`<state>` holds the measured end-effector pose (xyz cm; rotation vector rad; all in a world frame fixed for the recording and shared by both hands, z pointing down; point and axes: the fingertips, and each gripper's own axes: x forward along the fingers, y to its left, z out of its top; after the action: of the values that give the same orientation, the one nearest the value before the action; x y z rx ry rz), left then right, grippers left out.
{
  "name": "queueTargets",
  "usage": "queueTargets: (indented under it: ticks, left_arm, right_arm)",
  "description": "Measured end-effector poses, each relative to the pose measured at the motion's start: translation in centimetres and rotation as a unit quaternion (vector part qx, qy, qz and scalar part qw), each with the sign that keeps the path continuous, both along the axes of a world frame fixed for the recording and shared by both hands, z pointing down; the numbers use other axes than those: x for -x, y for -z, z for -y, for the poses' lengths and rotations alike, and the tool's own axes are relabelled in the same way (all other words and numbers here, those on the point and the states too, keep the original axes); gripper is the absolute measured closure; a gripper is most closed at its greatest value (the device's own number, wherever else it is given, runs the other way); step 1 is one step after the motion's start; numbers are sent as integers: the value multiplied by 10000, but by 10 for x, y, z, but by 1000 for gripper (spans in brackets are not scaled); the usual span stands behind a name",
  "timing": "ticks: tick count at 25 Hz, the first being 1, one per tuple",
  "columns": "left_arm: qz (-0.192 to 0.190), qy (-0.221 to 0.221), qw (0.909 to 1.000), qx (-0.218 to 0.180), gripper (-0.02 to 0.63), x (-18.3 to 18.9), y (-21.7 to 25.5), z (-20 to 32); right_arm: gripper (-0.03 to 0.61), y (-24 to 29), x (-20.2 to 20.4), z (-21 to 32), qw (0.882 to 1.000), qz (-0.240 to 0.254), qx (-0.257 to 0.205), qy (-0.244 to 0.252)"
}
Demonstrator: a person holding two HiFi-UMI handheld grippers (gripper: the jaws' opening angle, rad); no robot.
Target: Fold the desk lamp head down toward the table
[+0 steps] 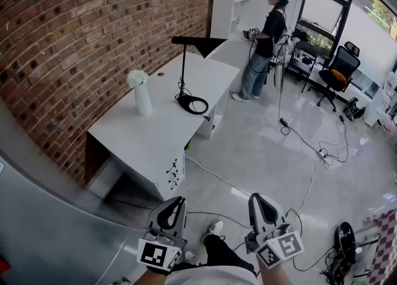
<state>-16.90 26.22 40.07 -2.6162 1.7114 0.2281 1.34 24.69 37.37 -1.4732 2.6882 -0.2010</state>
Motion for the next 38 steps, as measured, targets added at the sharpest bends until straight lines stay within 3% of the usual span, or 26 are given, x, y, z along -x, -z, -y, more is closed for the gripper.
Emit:
queueTargets:
  ticks: [7, 14, 27, 38]
  left_arm:
    - [152, 58, 9998, 92, 588, -2, -9, 44]
    - [268, 218, 9994, 49, 588, -11, -7, 123]
    - [422, 261, 9985, -218, 588, -73, 16, 290]
    - [528, 490, 9970, -293, 588, -82, 36, 343]
  right_arm:
    - [560, -12, -7, 49, 9998, 160, 72, 1]
    - [560, -15, -17, 132, 9995, 258, 57, 154]
    - [560, -17, -64, 289, 9983, 325, 89, 466]
    - [560, -10, -72, 349, 9965, 473, 81, 686]
